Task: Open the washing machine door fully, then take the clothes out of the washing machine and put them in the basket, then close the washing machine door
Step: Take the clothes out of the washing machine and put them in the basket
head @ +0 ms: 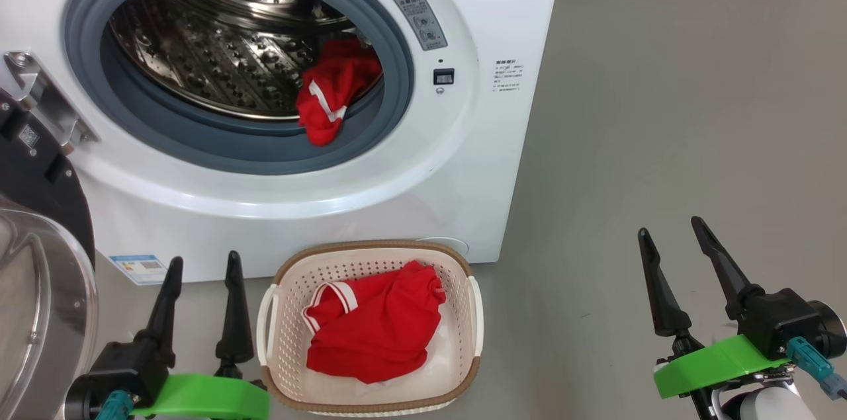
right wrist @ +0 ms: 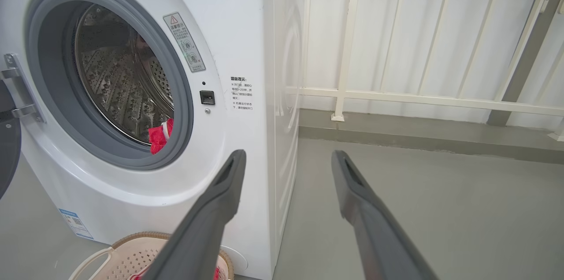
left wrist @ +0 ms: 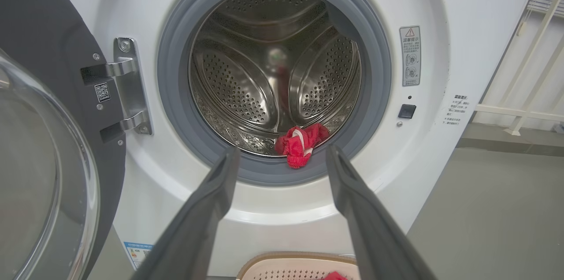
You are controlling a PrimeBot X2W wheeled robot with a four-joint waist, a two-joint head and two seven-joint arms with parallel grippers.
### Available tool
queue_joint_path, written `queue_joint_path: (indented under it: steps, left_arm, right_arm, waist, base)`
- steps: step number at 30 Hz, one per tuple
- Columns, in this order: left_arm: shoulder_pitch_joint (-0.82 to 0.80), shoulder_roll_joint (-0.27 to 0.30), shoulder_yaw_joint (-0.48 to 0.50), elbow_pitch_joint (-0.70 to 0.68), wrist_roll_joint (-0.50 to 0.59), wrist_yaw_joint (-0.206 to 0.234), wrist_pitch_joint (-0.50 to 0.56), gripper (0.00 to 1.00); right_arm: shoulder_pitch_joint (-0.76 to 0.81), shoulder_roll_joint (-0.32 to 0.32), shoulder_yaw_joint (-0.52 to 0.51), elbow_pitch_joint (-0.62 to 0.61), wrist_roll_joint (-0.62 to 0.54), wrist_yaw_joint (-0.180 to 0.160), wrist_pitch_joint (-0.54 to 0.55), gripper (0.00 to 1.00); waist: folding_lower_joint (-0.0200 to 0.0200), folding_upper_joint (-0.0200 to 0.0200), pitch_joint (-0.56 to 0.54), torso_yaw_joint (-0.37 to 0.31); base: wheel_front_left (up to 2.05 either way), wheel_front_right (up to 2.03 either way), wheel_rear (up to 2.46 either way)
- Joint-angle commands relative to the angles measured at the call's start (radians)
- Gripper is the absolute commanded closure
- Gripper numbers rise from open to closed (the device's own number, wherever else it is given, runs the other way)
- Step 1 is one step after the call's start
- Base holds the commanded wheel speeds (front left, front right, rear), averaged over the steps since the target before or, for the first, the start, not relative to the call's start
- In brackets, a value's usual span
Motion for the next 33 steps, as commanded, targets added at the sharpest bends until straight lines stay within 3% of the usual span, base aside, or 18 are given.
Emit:
queue_joint_path:
  steps: [1,13,33]
  left_arm:
    - [-0.01,0.017,0.036,-0.028,0.012,-0.008,-0.008,0.0]
    - [-0.03,0.017,0.018,-0.014,-0.009,-0.012,-0.008,0.0]
    - [-0.286,0.022,0.021,0.046,-0.009,-0.039,-0.008,0.0]
  right_arm:
    - [-0.006,-0.004,0.019,-0.028,-0.017,0.006,-0.006,0.0]
    - [-0.021,-0.004,0.025,-0.041,-0.019,0.006,-0.006,0.0]
    - [-0.133,-0.004,0.035,-0.096,-0.048,0.006,-0.006,0.0]
  waist:
    - [-0.0001,-0.0001,0.0,-0.001]
    - [-0.0001,-0.0001,0.032,-0.001]
    - [-0.0001,-0.0001,0.248,0.003]
  base:
    - [0.0,0.0,0.0]
    - [0.0,0.0,0.0]
    - [0.0,0.0,0.0]
